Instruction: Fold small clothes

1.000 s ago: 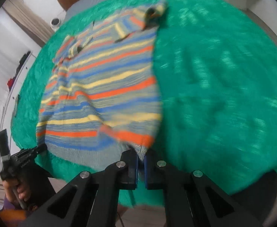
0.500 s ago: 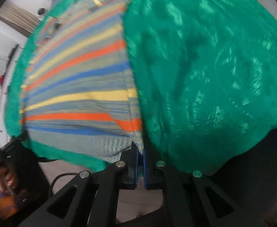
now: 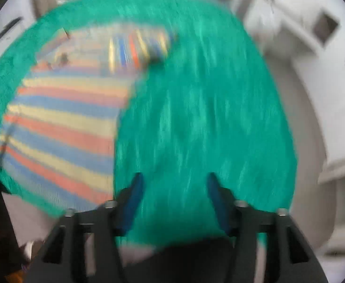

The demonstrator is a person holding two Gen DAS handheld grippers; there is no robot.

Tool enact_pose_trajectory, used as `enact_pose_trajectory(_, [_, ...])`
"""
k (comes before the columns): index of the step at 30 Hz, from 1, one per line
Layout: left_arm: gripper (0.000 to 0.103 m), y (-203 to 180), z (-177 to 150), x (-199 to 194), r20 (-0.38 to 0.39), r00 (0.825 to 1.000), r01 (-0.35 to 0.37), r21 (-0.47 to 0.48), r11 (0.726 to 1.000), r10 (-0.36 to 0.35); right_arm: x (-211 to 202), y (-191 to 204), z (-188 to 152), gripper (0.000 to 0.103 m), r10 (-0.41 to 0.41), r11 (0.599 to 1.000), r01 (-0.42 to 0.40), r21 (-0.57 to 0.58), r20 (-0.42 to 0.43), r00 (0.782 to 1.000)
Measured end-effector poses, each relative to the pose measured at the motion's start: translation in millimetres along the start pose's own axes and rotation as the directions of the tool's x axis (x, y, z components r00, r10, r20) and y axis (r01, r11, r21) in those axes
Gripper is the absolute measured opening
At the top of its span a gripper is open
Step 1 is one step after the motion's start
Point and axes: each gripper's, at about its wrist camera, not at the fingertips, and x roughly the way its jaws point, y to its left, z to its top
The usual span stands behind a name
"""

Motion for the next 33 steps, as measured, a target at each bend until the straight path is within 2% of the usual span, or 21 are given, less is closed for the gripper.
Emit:
enact_pose_trajectory(2, [0.064, -5.1, 12.2, -0.3, 0.024, 1.000, 0.009, -0.019, 1.000, -0.009, -1.7, 12.4, 37.7, 0.071, 0.070, 0.995, -0.065, -0.070, 0.075, 0.995])
enact_pose_trajectory(3, [0.064, -12.8, 19.0, -1.2, 0.034, 0.999, 0.013, -0.023, 1.000, -0.012, 7.8, 27.0, 65.1, 0.071, 0.139, 0.983, -0.125, -0.131, 0.105, 0.985])
enact_pose_trajectory(6, [0.067, -22.6, 16.5, -10.8, 0.059, 0.998, 0.035, -0.025, 0.999, -0.034, 55.1, 70.6, 118.7, 0.071, 0.272, 0.938, -0.242, -0.247, 0.098, 0.957])
enact_pose_trajectory(9, [0.070, -38.1, 12.3, -13.6, 0.066, 0.997, 0.025, -0.006, 1.000, -0.025, 114.8, 105.7, 150.9, 0.070, 0.272, 0.924, -0.238, -0.299, 0.079, 0.959])
enact_pose_trajectory(12, [0.071, -39.4, 6.6, -8.8, 0.048, 0.999, -0.021, 0.026, 0.999, 0.020, 168.2, 114.5, 164.8, 0.068, 0.253, 0.928, -0.238, -0.287, 0.016, 0.967])
enact_pose_trajectory(13, [0.071, -36.9, 3.7, -6.5, 0.037, 0.998, -0.043, 0.035, 0.998, 0.042, 182.7, 113.1, 164.8, 0.054, 0.274, 0.930, -0.268, -0.251, -0.013, 0.962])
enact_pose_trajectory(14, [0.071, -33.8, 2.9, -3.5, 0.027, 0.998, -0.056, 0.036, 0.998, 0.055, 186.2, 103.2, 166.7, 0.038, 0.309, 0.930, -0.303, -0.210, -0.004, 0.951])
enact_pose_trajectory(15, [0.071, -29.6, 2.1, 0.1, 0.013, 0.998, -0.064, 0.032, 0.997, 0.064, 182.2, 80.7, 167.5, 0.004, 0.305, 0.941, -0.298, -0.159, 0.021, 0.952])
enact_pose_trajectory(17, [0.071, -22.2, 2.0, 7.3, -0.014, 0.998, -0.056, 0.012, 0.998, 0.056, 170.9, 37.3, 166.9, 0.004, 0.301, 0.953, -0.298, -0.059, 0.068, 0.951])
enact_pose_trajectory(20, [0.071, -21.1, 5.7, 11.2, -0.014, 1.000, -0.020, -0.009, 1.000, 0.020, 146.1, -59.9, 150.7, 0.004, 0.218, 0.964, -0.238, 0.122, 0.155, 0.963])
enact_pose_trajectory(21, [0.071, -23.9, 8.9, 11.2, -0.008, 1.000, -0.013, -0.008, 1.000, 0.013, 138.3, -103.2, 137.7, 0.004, 0.164, 0.956, -0.201, 0.213, 0.177, 0.970])
enact_pose_trajectory(23, [0.071, -35.8, 18.0, 9.5, 0.010, 1.000, -0.003, 0.018, 1.000, 0.003, 134.6, -158.5, 114.3, 0.004, 0.093, 0.933, -0.146, 0.330, 0.171, 0.981])
enact_pose_trajectory(25, [0.071, -53.6, 29.2, 6.5, 0.032, 0.999, -0.001, 0.070, 0.998, -0.001, 142.3, -196.9, 95.2, 0.004, 0.063, 0.897, -0.117, 0.426, 0.139, 0.988])
enact_pose_trajectory(28, [0.071, -84.5, 49.5, -1.1, 0.079, 0.997, -0.017, 0.175, 0.984, 0.003, 156.5, -221.8, 69.9, 0.004, 0.053, 0.853, -0.097, 0.512, 0.101, 0.994])
enact_pose_trajectory(30, [0.071, -99.5, 62.4, -5.8, 0.110, 0.994, -0.037, 0.234, 0.972, 0.011, 156.9, -229.8, 53.7, 0.003, 0.017, 0.824, -0.065, 0.562, 0.090, 0.996])
enact_pose_trajectory(33, [0.071, -116.1, 83.0, -8.1, 0.151, 0.988, -0.071, 0.300, 0.951, 0.026, 160.5, -237.8, 40.5, 0.003, -0.021, 0.799, -0.018, 0.601, 0.057, 0.998])
